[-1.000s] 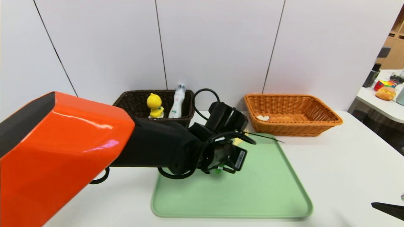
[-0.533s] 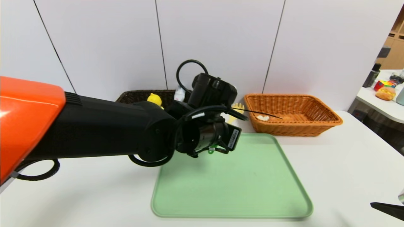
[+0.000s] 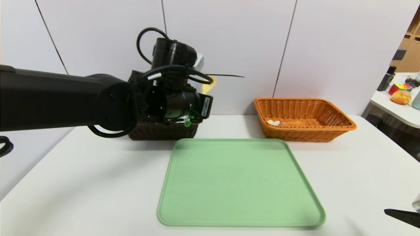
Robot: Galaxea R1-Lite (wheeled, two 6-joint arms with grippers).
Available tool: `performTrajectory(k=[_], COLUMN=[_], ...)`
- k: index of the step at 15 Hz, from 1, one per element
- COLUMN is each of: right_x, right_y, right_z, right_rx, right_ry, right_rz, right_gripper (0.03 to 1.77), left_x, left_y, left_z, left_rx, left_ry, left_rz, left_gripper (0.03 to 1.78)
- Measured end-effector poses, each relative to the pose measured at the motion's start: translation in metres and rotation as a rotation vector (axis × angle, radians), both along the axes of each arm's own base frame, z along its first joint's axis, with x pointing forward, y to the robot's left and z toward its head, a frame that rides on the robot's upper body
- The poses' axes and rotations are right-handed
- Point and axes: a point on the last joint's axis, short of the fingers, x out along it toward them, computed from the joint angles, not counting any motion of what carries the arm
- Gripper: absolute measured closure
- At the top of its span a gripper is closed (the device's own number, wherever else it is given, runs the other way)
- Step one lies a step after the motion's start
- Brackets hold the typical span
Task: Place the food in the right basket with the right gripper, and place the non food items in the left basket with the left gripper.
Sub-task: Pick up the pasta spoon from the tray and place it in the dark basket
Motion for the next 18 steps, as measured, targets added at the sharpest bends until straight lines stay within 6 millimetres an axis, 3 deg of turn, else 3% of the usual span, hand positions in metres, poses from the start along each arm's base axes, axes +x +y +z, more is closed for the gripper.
performTrajectory(k=[3, 7, 13, 18], right_x=[0.000, 0.000, 0.001, 0.002], right_y=[0.000, 0.000, 0.001, 0.001], right_z=[0.000, -0.001, -0.002, -0.002], right_rx=[0.000, 0.000, -0.002, -0.003], right_ry=[0.001, 0.003, 0.016, 0.022], right_rz=[0.001, 0.002, 0.005, 0.004], right_gripper=[0.10, 0.10, 0.10, 0.10], left_x=[0.017, 0.036, 0.057, 0.062], left_y=[0.027, 0.064, 0.117, 0.141], left_z=[0.011, 0.015, 0.011, 0.002], left_rx=[0.009, 0.050, 0.166, 0.259], left_ry=[-0.028, -0.048, -0.105, -0.134], left_rz=[0.058, -0.016, -0.270, -0.462], left_gripper=[1.67, 1.67, 1.67, 1.67])
